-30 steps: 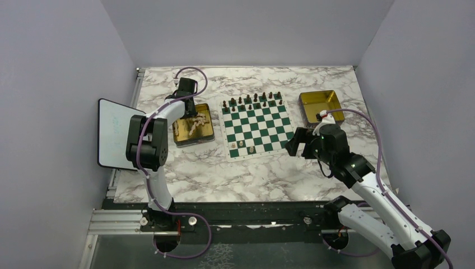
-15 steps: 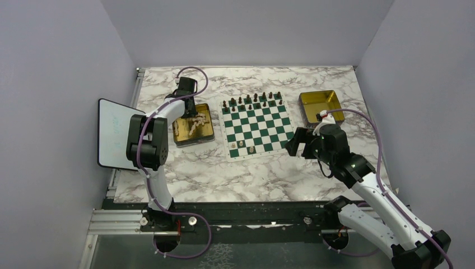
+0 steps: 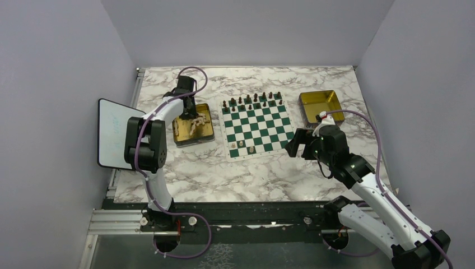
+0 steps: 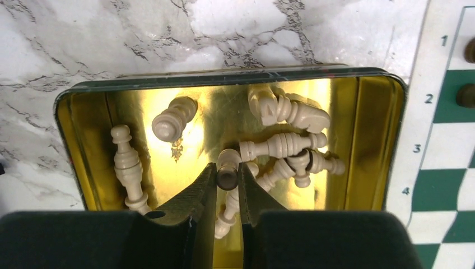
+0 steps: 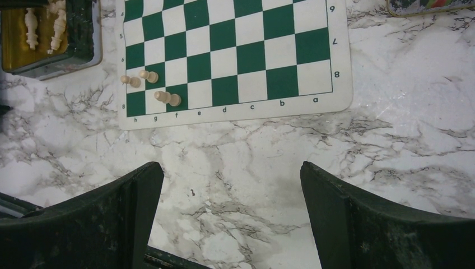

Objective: Set up the chess pieces on the board
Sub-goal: Pick up the chess piece from the storage box, then place the chess piece on the chessboard.

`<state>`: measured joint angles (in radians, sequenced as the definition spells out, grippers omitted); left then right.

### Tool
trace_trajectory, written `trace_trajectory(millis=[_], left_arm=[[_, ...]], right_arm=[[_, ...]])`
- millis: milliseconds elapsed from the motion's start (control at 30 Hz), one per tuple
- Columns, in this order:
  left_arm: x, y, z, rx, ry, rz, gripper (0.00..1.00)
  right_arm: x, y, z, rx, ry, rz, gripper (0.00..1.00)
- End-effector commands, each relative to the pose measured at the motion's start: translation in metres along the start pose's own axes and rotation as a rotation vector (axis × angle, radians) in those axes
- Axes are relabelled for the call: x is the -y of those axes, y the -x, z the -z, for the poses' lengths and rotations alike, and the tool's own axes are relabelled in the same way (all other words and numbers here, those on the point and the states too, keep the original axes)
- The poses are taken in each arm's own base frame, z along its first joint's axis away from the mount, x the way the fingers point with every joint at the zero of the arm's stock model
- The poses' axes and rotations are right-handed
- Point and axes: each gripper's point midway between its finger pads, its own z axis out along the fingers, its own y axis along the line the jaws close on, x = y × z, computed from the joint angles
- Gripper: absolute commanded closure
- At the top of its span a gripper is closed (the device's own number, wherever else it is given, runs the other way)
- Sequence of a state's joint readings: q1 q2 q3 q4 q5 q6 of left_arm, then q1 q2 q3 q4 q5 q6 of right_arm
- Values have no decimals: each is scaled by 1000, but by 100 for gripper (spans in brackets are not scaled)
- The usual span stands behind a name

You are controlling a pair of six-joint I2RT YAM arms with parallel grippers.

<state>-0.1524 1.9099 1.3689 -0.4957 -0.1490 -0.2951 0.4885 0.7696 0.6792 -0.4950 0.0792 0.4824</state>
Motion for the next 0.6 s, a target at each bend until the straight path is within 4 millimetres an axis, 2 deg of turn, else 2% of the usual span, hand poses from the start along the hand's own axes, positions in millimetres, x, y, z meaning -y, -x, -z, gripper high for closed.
trace_trajectory(millis=[0,233,567], left_arm=[[11,23,41,64,-83,3,85],[25,25,72,97,-142,-26,85],[71,20,125,149,-238,-136,85]], right_arm=[[-4,4,0,17,23,-17,3],[-4,4,1,12,22,-20,2],[-6,5,1,-14,18,-7,3]])
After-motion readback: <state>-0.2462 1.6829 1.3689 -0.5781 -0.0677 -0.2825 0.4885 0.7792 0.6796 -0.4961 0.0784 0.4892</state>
